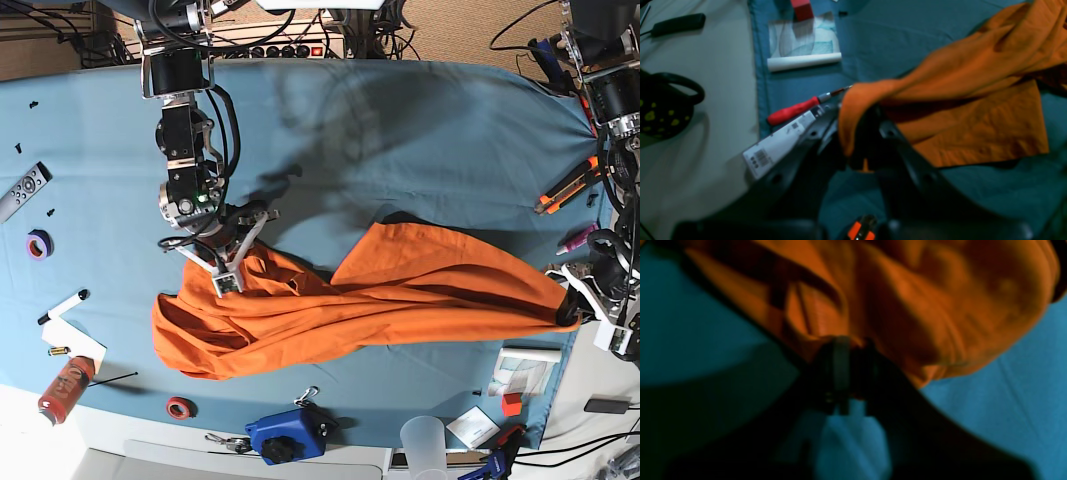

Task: Layout the t-shirt on the table in an organized manner, then fold the t-shirt properly
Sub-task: 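Move the right gripper to the bunched shirt fabric and grasp it, then pull the grasped fabric away from the left gripper to spread the shirt flat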

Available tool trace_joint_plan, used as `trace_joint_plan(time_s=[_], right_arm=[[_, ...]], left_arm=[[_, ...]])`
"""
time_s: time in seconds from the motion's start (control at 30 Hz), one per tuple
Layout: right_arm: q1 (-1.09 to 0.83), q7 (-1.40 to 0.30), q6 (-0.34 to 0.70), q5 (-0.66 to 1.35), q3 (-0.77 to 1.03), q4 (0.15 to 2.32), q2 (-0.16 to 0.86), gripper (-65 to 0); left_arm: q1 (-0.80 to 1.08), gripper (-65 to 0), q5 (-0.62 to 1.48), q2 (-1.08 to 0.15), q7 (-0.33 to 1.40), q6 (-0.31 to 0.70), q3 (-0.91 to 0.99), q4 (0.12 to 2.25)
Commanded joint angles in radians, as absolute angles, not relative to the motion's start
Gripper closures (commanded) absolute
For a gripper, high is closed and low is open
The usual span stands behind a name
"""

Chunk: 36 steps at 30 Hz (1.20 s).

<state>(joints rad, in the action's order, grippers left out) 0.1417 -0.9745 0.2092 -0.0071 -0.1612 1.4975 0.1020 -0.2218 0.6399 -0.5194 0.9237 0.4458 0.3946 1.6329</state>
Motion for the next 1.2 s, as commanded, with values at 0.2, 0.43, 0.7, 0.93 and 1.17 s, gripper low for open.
trace_joint_plan(time_s=[0.2,0.43,0.7,0.93,1.17], right_arm=[[0.144,-1.048,0.210,-0.029,-0.160,1.656,0.111,0.0],[0.147,-1.039,0.209,-0.104,-0.155,1.903,0.112,0.0],[0.162,-1.041,0.208,-0.120,-0.002,2.135,0.113,0.0],[0.160,-1.044,0.262,0.075,0.241,2.173,0.114,0.0],[0.154,-1.071,0.364,0.276,0.336,2.183,0.116,0.0]], left_arm=[[-0.244,0.0,0.654,-0.541,0.898,0.446,0.403,1.649],[-0.244,0.0,0.654,-0.541,0.931,0.445,0.403,1.649],[-0.190,0.0,0.699,-0.541,1.061,0.382,0.404,1.653],[-0.027,0.0,0.719,-0.528,1.092,0.385,0.455,1.801],[0.152,0.0,0.825,-0.350,1.050,0.406,0.744,2.057]])
